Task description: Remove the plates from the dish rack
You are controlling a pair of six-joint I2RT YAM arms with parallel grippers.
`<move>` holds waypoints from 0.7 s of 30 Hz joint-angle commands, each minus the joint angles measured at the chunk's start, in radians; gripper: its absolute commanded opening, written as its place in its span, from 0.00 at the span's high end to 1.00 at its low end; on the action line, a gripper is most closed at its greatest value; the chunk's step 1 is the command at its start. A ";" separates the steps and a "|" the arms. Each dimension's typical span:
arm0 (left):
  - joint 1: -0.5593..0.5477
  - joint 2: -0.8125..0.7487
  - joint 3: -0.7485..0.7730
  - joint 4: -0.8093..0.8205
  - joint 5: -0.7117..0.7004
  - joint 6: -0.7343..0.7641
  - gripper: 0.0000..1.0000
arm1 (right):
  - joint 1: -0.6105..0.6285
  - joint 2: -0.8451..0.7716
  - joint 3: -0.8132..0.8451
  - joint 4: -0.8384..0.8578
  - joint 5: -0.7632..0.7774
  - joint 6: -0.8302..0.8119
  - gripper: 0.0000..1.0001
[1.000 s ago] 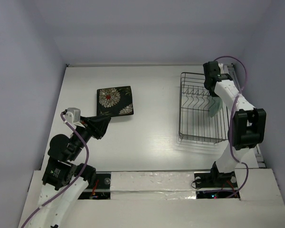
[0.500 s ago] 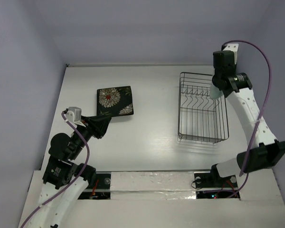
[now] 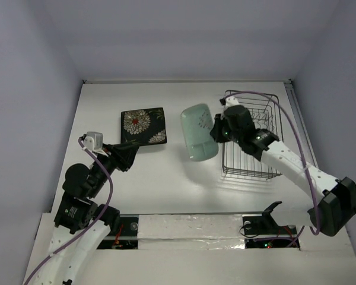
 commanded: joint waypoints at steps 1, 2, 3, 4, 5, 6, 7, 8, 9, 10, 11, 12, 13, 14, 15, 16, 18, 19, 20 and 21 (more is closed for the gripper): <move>-0.006 0.024 0.008 0.026 -0.013 -0.008 0.70 | 0.058 -0.033 -0.096 0.364 -0.248 0.139 1.00; -0.006 0.027 0.008 0.026 -0.015 -0.008 0.70 | 0.069 -0.027 -0.119 0.399 -0.253 0.151 1.00; -0.006 0.029 0.008 0.026 -0.015 -0.008 0.70 | 0.078 -0.027 -0.145 0.442 -0.256 0.166 1.00; -0.006 0.031 0.008 0.025 -0.018 -0.008 0.70 | 0.089 -0.021 -0.198 0.500 -0.282 0.198 1.00; -0.006 0.035 0.009 0.025 -0.020 -0.008 0.70 | 0.089 0.000 -0.220 0.525 -0.296 0.215 1.00; 0.005 0.038 0.009 0.026 -0.020 -0.008 0.70 | 0.100 0.011 -0.239 0.545 -0.305 0.234 1.00; 0.005 0.040 0.009 0.026 -0.018 -0.008 0.70 | 0.113 0.022 -0.254 0.563 -0.295 0.257 1.00; 0.005 0.043 0.011 0.025 -0.020 -0.008 0.70 | 0.113 0.034 -0.285 0.591 -0.282 0.268 1.00; 0.005 0.043 0.009 0.025 -0.020 -0.008 0.70 | 0.123 0.058 -0.297 0.600 -0.269 0.280 1.00; 0.005 0.044 0.011 0.025 -0.023 -0.008 0.70 | 0.123 0.068 -0.311 0.630 -0.258 0.303 1.00; 0.005 0.046 0.009 0.025 -0.021 -0.008 0.70 | 0.123 0.080 -0.337 0.649 -0.255 0.312 1.00; 0.014 0.049 0.009 0.025 -0.023 -0.008 0.70 | 0.123 0.103 -0.348 0.661 -0.252 0.320 1.00; 0.014 0.049 0.011 0.025 -0.024 -0.008 0.70 | 0.123 0.115 -0.354 0.668 -0.243 0.332 1.00; 0.014 0.051 0.009 0.023 -0.023 -0.008 0.70 | 0.132 0.128 -0.360 0.674 -0.236 0.337 1.00; 0.014 0.051 0.009 0.023 -0.024 -0.008 0.70 | 0.132 0.137 -0.374 0.675 -0.233 0.337 1.00; 0.014 0.051 0.009 0.025 -0.024 -0.008 0.70 | 0.132 0.146 -0.382 0.675 -0.215 0.344 1.00; 0.014 0.052 0.009 0.023 -0.024 -0.008 0.69 | 0.132 0.146 -0.400 0.681 -0.203 0.349 1.00; 0.023 0.052 0.011 0.025 -0.024 -0.008 0.69 | 0.132 0.146 -0.408 0.680 -0.196 0.346 1.00; 0.023 0.054 0.009 0.025 -0.026 -0.006 0.69 | 0.132 0.151 -0.408 0.662 -0.193 0.343 1.00; 0.023 0.055 0.011 0.023 -0.024 -0.006 0.69 | 0.132 0.154 -0.406 0.651 -0.190 0.343 1.00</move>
